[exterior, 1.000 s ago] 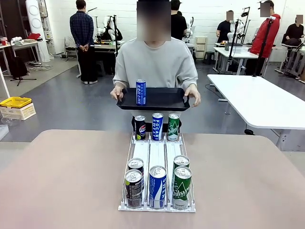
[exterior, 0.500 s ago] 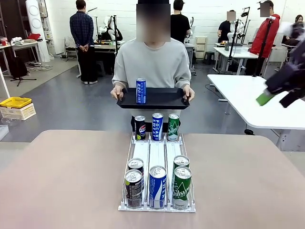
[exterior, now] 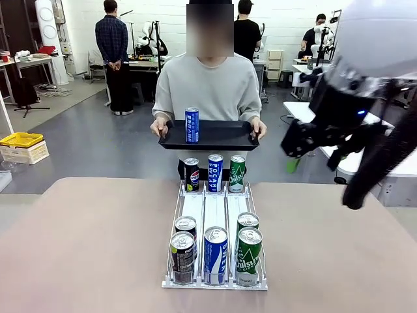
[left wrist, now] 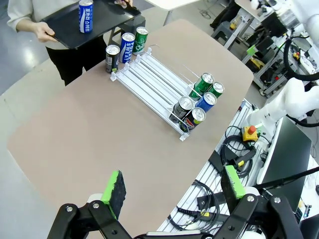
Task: Retrieve and hand over the desired beverage to the person.
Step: Pick up another can of the same type that the person held from the Automatic Can Dispenser.
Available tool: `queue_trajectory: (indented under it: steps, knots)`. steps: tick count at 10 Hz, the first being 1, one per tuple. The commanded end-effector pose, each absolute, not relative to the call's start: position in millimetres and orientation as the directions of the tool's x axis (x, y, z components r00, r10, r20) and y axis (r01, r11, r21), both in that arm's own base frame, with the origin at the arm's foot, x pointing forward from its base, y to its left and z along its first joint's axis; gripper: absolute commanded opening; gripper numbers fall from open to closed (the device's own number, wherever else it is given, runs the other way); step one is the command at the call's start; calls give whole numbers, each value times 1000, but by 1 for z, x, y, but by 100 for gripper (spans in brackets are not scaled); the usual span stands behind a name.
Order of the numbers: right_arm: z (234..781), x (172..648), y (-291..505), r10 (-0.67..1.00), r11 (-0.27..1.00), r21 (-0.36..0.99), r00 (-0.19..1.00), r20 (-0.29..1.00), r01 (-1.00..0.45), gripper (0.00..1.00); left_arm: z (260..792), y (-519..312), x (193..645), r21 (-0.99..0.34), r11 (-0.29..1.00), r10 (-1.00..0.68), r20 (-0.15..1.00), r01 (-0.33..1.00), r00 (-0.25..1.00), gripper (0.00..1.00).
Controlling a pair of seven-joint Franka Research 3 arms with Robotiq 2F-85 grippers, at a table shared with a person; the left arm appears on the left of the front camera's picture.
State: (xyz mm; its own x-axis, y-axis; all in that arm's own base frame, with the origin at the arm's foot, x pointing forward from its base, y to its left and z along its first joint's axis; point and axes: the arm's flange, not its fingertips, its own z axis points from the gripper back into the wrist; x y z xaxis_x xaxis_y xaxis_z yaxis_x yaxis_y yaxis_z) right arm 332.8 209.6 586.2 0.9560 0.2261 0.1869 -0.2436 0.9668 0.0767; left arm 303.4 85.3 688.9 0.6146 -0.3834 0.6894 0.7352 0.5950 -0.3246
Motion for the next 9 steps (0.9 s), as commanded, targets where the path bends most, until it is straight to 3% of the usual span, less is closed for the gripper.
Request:
queue_trajectory:
  steps: [1, 4, 9]
  knots:
    - [582, 356, 237, 190, 969, 134, 971, 144, -209, 100, 689, 88, 303, -319, 577, -386, 705, 752, 595, 100]
    - [554, 362, 261, 151, 975, 143, 980, 128, -169, 100, 689, 88, 303, -319, 577, -386, 705, 752, 595, 100]
    - [561, 362, 247, 199, 968, 130, 973, 119, -214, 100, 689, 88, 303, -319, 577, -386, 705, 752, 595, 100]
